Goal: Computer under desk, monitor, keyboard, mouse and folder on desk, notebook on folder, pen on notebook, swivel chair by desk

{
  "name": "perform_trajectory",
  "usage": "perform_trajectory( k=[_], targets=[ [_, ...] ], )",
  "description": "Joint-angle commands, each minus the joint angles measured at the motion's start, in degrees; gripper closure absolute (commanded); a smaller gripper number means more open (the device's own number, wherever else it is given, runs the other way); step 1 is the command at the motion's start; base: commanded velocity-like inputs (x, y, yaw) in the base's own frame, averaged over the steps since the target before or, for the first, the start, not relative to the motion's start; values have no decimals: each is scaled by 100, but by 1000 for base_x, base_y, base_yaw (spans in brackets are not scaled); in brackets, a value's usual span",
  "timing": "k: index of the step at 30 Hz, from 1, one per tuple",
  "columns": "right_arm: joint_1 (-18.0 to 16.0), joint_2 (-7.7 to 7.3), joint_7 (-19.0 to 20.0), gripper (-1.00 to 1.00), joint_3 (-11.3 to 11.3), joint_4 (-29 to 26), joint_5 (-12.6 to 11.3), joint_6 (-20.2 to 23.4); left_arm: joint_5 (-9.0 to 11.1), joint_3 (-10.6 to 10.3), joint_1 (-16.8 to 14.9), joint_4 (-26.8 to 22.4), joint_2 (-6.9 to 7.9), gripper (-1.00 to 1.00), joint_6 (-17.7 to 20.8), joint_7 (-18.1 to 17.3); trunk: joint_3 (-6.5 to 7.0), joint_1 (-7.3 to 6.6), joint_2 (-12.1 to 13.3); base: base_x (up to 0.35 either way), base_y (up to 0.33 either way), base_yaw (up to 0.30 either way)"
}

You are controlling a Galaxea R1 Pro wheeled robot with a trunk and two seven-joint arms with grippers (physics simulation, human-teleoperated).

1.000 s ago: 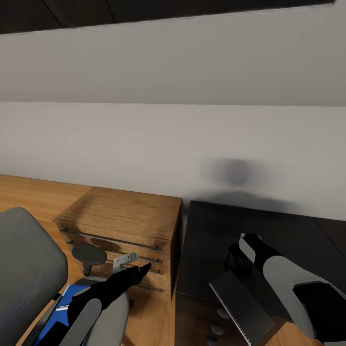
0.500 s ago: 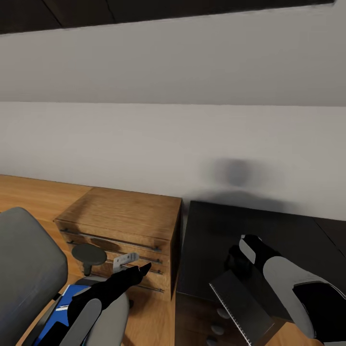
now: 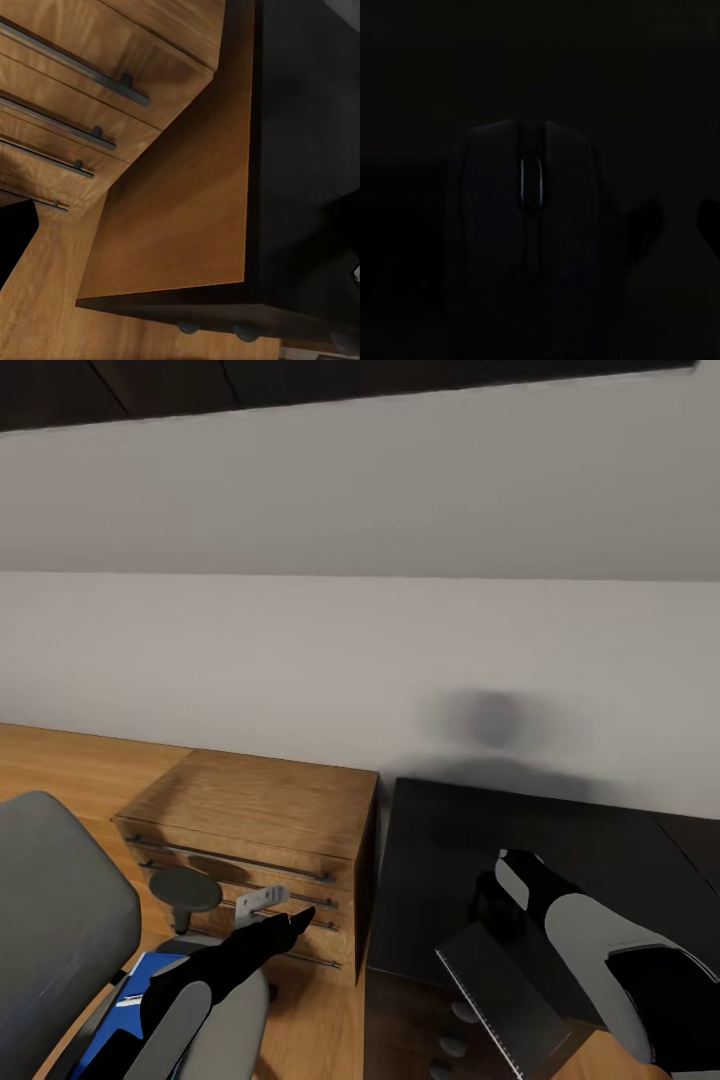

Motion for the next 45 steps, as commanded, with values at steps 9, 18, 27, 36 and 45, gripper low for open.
perform_trajectory(
  k=[9, 18, 27, 36, 45],
  targets=[
    [3, 12, -9, -100, 26, 145, -123, 45, 60, -11, -6, -9, 4, -100, 5, 57, -8, 1, -3, 0, 0, 0],
    [3, 9, -9, 100, 23, 146, -122, 44, 67, -17, -6, -7, 3, -100, 5, 57, -8, 1, -3, 0, 0, 0],
    [3, -3, 16, 100, 16, 124, -122, 35, 61, -19, -6, -6, 2, -100, 5, 57, -8, 1, -3, 0, 0, 0],
    [3, -11, 23, 100, 16, 112, -122, 30, 63, -19, -6, -5, 2, -100, 5, 57, -8, 1, -3, 0, 0, 0],
    [3, -26, 26, 100, 16, 84, -125, 26, 69, -19, -6, 10, 3, -100, 0, 48, 64, -87, 157, 0, 0, 0]
  ],
)
